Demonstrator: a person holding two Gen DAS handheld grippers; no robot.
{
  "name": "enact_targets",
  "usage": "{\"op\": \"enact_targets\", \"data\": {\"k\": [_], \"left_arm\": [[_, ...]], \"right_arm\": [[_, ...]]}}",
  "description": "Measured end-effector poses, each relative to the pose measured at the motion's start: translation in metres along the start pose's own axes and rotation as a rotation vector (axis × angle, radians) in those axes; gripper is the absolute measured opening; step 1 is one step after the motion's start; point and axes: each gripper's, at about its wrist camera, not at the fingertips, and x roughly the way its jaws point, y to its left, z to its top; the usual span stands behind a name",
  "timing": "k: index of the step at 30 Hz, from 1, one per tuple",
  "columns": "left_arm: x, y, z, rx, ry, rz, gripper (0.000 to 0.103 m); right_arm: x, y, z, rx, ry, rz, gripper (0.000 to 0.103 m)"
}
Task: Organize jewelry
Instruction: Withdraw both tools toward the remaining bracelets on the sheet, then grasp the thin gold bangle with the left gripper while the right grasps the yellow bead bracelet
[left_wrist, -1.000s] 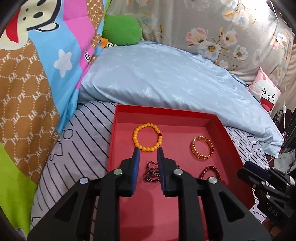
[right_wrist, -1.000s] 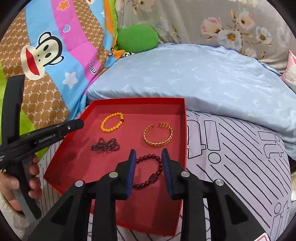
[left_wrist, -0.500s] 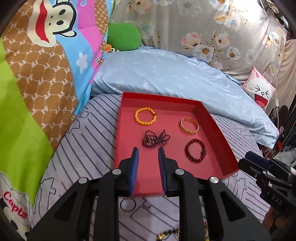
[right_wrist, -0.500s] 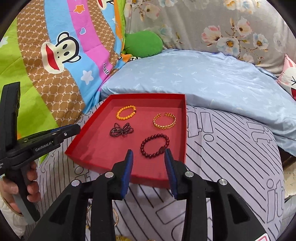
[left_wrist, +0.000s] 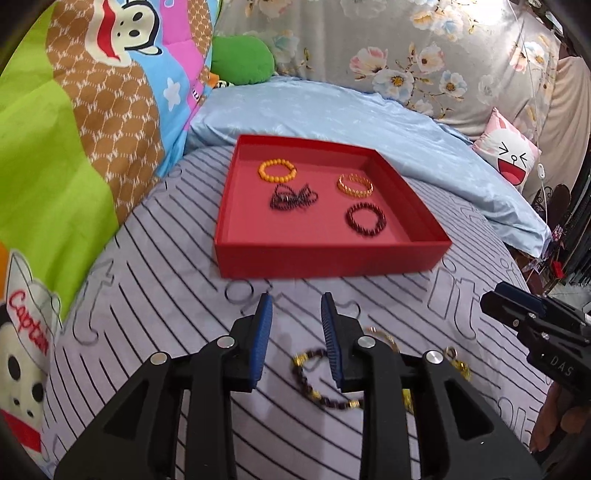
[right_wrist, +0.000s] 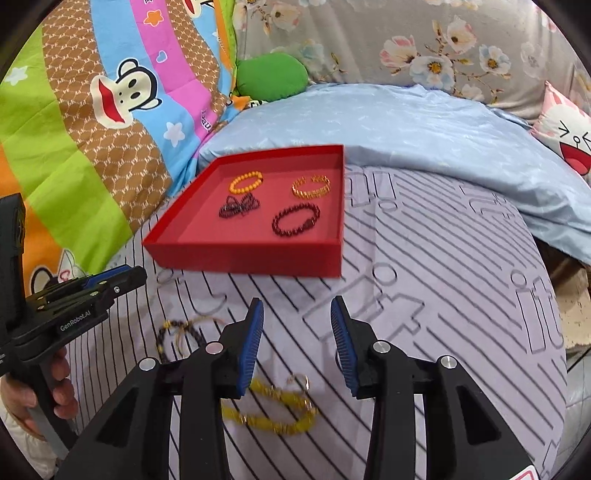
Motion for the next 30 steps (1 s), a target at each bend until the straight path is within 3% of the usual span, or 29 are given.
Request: {"op": "enact_targets", "data": {"k": [8,19,22,30], "left_arm": [[-0.009,-0.014,-0.036,0.014,0.016,0.022,0.026],[-0.027,-0.022,-0.07,-0.001,0.024,0.022,0.026],[-0.028,-0.024,-0.072,-0.002,0.025,0.012,0.036],[-0.013,-0.043,-0.052,0.02,0.017,-0.014,0.048]], "right_arm": [[-0.017,-0.003,-0.047,0.003,0.041,-0.028,0.037],[-0.034,0.006,-0.101,0.05,0.096,0.022,0.037],[-0.033,0.007,-0.104,0.06,0.101,0.028,0.037],[-0.036,0.003,-0.093,0.057,0.078,0.014,0.037]]}}
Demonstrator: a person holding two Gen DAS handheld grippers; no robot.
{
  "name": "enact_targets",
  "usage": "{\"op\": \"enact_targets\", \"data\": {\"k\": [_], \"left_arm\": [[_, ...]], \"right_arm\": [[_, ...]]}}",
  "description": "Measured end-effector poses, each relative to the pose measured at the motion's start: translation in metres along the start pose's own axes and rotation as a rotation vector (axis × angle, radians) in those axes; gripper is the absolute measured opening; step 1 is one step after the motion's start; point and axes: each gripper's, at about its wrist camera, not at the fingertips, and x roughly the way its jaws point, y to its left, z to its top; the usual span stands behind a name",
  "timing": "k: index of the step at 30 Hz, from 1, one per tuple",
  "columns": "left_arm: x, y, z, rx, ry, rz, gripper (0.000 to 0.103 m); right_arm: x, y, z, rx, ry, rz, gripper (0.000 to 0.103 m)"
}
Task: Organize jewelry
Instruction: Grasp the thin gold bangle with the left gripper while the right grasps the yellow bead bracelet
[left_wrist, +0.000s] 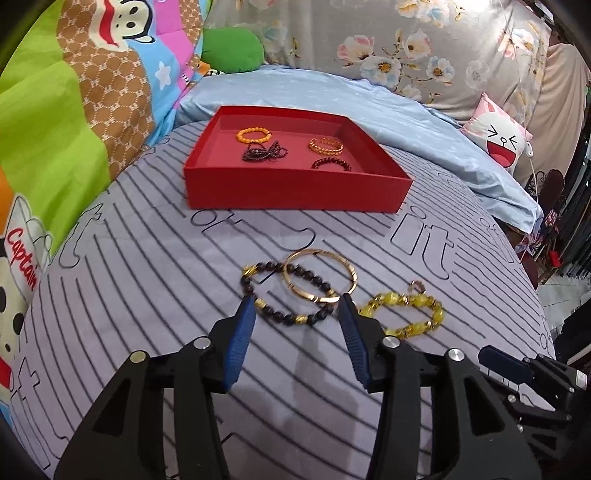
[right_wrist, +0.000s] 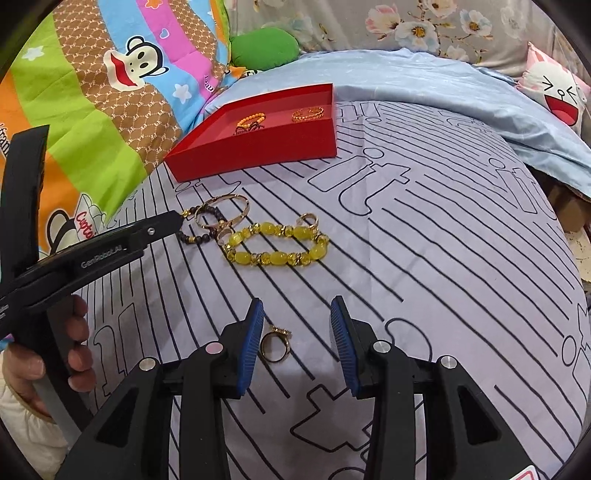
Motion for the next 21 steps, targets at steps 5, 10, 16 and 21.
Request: {"op": "enact_targets", "data": {"k": [5,10,16,21], "left_arm": [[0.02,-0.018,0.009,0.04,0.003,0.006,0.059],[0.045,-0.027,0.013,0.045,0.037,0.017,0.059],[0.057,-0.032,0.014,0.08,0.046,0.057,0.059],[0.059,-0.022,0.02,0.04,0.037,0.077,0.059]], "right_arm": [[0.003,-0.008,0.011,0.02,-0.004,-0.006,0.038],[0.011,-0.012,0.023,0.028,-0.006,-0.009,0.038],[0.022,-0.014,0.033,0.03,-0.004,-0.006,0.038],[0.026,-0.014,0.039,0.032,-0.005,-0.002,0.038]]}}
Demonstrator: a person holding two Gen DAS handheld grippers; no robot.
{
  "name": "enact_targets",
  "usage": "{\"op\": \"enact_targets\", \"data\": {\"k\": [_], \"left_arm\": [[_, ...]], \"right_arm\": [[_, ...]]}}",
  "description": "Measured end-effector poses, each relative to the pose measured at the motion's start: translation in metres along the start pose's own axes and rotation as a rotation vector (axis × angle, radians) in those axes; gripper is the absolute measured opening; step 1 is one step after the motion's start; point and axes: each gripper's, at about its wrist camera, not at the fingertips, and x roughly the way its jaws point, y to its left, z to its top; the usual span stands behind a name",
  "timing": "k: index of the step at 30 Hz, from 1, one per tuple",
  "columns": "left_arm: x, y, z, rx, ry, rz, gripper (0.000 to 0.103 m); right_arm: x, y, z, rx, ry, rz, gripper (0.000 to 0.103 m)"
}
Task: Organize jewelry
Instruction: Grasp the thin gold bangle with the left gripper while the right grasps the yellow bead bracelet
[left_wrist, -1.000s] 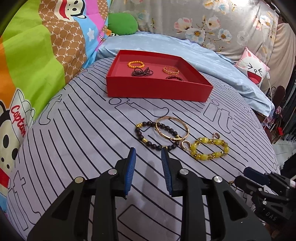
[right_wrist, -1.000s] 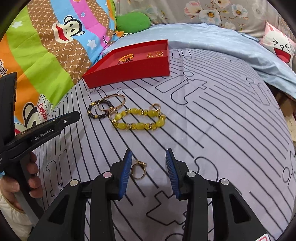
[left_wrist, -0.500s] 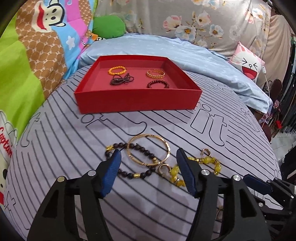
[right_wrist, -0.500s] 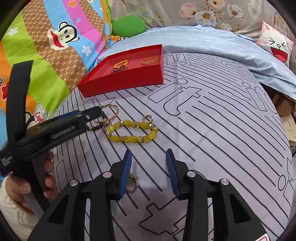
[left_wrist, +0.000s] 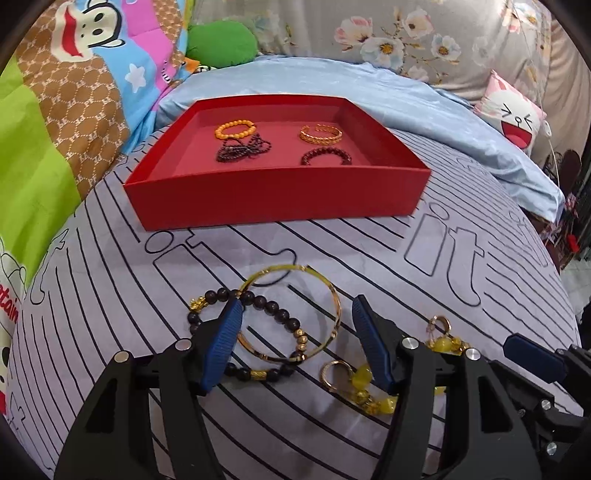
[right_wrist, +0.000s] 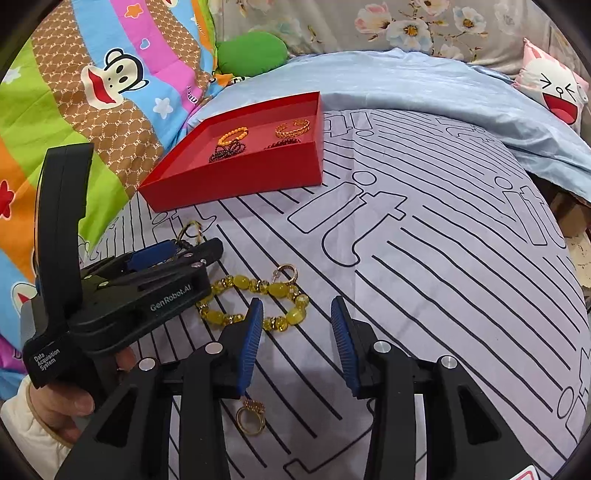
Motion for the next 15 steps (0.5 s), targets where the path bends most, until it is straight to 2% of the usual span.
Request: {"op": "enact_targets", "data": {"k": [9,15], "left_arm": [[-0.005,0.017,0.0,-0.024,-0.015,0.01,0.059],[0.0,0.027,0.001,-0.053,0.007,0.008,0.059]], "right_arm": [[0.007,0.004,0.003,0.003,0.006,0.01,0.038],[0.008,0.006,0.003,-0.002,0.007,0.014,0.038]]}}
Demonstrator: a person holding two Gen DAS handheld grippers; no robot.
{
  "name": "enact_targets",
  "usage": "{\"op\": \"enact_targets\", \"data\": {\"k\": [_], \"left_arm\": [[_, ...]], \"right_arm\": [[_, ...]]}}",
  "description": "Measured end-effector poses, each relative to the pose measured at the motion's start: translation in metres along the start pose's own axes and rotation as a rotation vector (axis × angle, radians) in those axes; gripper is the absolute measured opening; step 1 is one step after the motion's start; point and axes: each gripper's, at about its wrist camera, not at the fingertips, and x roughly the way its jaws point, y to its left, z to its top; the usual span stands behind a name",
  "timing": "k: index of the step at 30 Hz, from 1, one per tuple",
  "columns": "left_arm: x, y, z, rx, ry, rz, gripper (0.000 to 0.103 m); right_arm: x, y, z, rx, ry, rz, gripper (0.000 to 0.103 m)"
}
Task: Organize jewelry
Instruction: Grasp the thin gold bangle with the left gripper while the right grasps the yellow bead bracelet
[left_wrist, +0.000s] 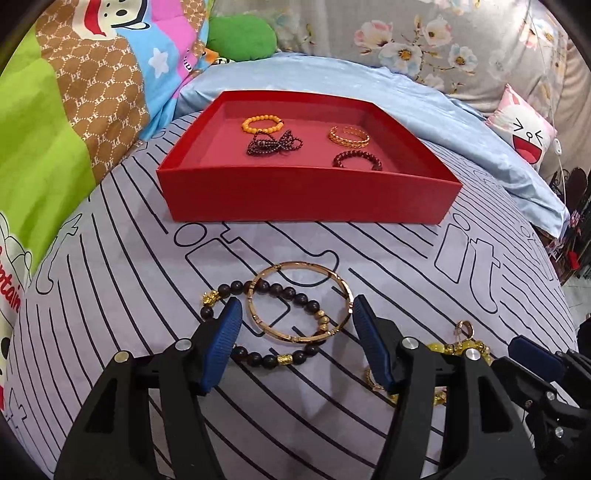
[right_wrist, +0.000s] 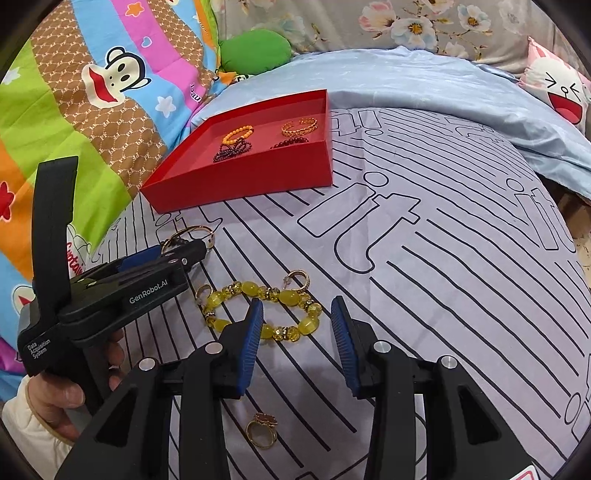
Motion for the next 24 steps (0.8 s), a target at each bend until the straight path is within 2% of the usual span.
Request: {"op": "enact_targets", "data": {"k": [10,13,24], "left_arm": [[0.013,-0.014,0.007,0.075,0.034,0.016,0.063],[0.014,-0.014,0.008,0.073,0.032,0.016,0.059],[0.0,-0.006,0.007,0.031,0.014,-0.029,0.059]], "right_arm": [[0.003,0.002,0.001,0.002,0.003,0.006,0.038],[0.003,0.001,0.001,0.003,0.003,0.006,0.038],[0.005,0.001,0.001,0.004,0.006,0.006,0.038]]}}
